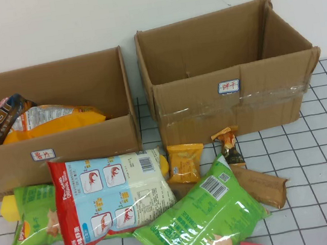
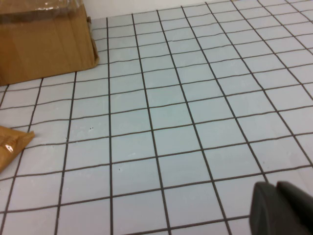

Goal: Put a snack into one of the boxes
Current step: Pick up the potato chip

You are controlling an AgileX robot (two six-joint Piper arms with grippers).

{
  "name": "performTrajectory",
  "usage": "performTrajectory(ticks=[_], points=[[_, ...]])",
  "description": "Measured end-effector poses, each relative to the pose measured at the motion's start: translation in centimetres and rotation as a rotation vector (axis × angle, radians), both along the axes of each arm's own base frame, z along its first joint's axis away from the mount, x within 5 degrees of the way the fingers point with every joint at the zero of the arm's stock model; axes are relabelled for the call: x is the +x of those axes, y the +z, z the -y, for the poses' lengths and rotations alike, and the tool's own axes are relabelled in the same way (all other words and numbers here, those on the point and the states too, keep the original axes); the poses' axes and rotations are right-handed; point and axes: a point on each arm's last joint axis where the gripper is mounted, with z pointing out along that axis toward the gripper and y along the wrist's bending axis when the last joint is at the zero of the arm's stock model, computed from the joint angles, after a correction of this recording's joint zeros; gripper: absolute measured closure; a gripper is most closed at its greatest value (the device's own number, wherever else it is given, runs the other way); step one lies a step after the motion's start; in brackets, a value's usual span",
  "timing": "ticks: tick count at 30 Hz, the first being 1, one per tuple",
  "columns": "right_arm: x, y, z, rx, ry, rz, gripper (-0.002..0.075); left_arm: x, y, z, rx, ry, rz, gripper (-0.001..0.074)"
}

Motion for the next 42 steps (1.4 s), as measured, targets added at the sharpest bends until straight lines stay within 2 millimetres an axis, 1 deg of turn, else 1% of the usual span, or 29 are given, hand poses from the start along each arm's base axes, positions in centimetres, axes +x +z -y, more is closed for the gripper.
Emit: performTrajectory(ticks=[34,36,37,39,41,42], points=[[0.0,0.0,0.0,0.002,0.0,0.0,0.0727,0.0,0.0,0.0,-0.013,0.0,-0.001,0.0737],[0.0,0.0,0.0,0.004,0.0,0.0,0.0727,0.0,0.1,0.2,-0.089,0.005,0.002,0.0737],[0.0,0.0,-0.1,0.02,-0.001,0.001,0.0727,0.0,0.1,0.4,-0.176,0.01,0.004,0.0737],[0.0,0.0,-0.2,0.098,-0.007,0.007,0.0727,0.1,0.3,0.8,-0.442,0.03,0.004,0.0737],[0.0,0.0,-0.7,0.287,-0.019,0.018,0.0727,0.0,0.7,1.3,-0.757,0.047,-0.009,0.0737],[0.1,0.1,-1.0,0.384,-0.025,0.022,0.0727,0.0,0.8,1.5,-0.875,0.049,-0.016,0.0737]])
